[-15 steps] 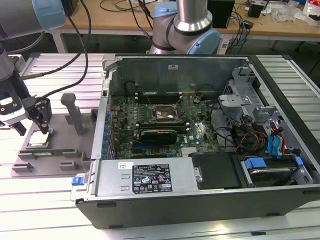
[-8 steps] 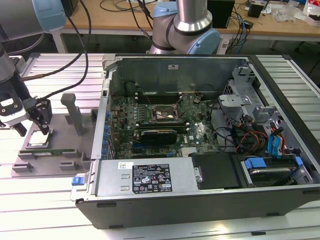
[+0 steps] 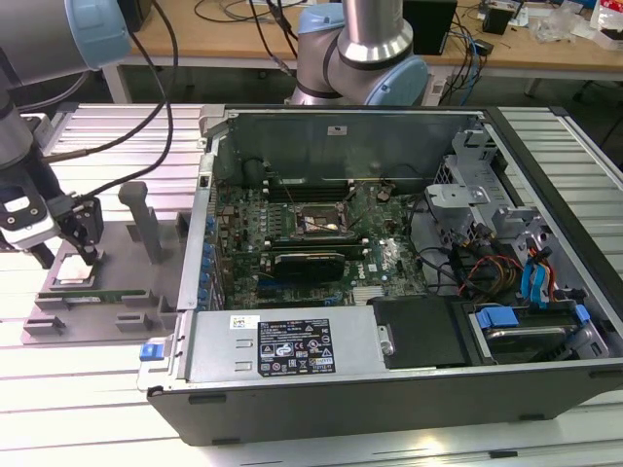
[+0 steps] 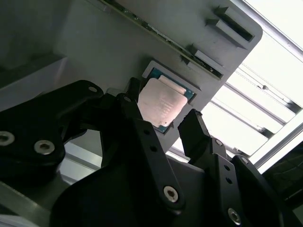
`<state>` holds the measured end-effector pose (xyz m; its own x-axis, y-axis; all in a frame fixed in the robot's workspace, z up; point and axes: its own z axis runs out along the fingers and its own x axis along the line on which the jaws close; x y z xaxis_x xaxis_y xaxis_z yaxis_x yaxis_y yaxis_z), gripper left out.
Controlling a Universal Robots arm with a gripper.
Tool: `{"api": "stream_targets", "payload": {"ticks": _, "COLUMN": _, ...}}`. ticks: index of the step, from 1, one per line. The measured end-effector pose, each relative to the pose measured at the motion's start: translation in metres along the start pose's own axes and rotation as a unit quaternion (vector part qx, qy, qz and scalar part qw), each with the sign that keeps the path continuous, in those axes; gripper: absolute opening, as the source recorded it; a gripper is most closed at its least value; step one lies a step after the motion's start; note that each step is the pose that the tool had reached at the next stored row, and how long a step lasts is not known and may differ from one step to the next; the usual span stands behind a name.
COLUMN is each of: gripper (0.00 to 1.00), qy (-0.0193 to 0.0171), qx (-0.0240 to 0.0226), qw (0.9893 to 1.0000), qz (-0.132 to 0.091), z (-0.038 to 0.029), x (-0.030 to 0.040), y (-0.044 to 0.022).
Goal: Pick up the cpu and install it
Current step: 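Pick up the cpu and move it towards the insertion slot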
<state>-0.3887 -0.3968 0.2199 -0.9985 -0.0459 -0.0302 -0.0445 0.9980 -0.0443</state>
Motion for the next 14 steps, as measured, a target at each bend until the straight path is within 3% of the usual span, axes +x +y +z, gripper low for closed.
{"api": "stream_targets", "payload": {"ticks": 8, "gripper": 0.60, "qy": 0.0000, "qx": 0.0000, "qw": 1.0000, "qz": 0.000, "z": 0.0046, "x": 0.0001, "y": 0.0002}}
{"api": "stream_targets", "payload": {"ticks": 14, "gripper": 0.60, "qy": 0.0000, "qx": -0.0002, "qw": 1.0000, "qz": 0.000, "z": 0.0123, "x": 0.0008, "y": 0.0006}}
